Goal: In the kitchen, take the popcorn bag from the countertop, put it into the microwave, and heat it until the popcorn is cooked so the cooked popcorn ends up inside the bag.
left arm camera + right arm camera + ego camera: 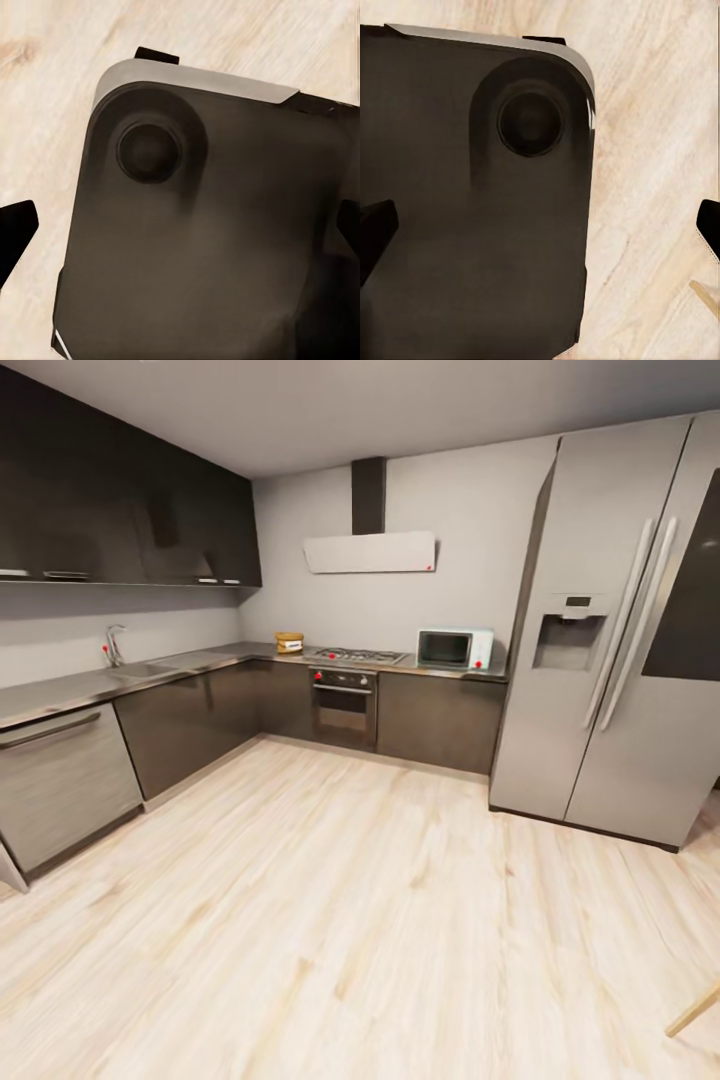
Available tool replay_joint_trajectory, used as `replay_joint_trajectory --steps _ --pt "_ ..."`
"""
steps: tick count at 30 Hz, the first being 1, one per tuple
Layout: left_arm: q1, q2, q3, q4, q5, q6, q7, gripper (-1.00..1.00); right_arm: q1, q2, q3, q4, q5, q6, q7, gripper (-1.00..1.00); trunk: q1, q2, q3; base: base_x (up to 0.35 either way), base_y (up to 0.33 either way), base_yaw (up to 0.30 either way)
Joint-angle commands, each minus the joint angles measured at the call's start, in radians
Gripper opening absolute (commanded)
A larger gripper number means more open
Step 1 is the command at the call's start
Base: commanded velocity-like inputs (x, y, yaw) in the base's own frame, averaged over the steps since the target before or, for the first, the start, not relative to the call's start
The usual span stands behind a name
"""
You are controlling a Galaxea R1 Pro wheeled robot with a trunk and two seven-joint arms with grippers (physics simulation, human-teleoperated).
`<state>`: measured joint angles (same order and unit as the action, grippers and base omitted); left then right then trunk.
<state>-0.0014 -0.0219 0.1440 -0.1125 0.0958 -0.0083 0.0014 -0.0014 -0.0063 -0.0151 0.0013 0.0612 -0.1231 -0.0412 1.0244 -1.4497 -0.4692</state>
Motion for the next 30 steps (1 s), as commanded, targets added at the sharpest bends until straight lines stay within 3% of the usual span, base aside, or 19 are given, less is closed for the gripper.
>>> replay_joint_trajectory --steps 1,30 --pt "0.000 0.000 0.002 0.000 0.010 -0.001 0.000 1.00 0.000 0.000 -0.002 0.000 0.007 -0.003 -0.003 1.00 0.001 0.000 -0.001 0.325 0.000 0.000" --pt "0.000 0.000 0.003 0.000 0.010 -0.007 0.001 1.00 0.000 -0.002 0.000 0.000 0.009 -0.004 -0.003 1.00 0.001 0.000 -0.001 0.325 0.000 0.000"
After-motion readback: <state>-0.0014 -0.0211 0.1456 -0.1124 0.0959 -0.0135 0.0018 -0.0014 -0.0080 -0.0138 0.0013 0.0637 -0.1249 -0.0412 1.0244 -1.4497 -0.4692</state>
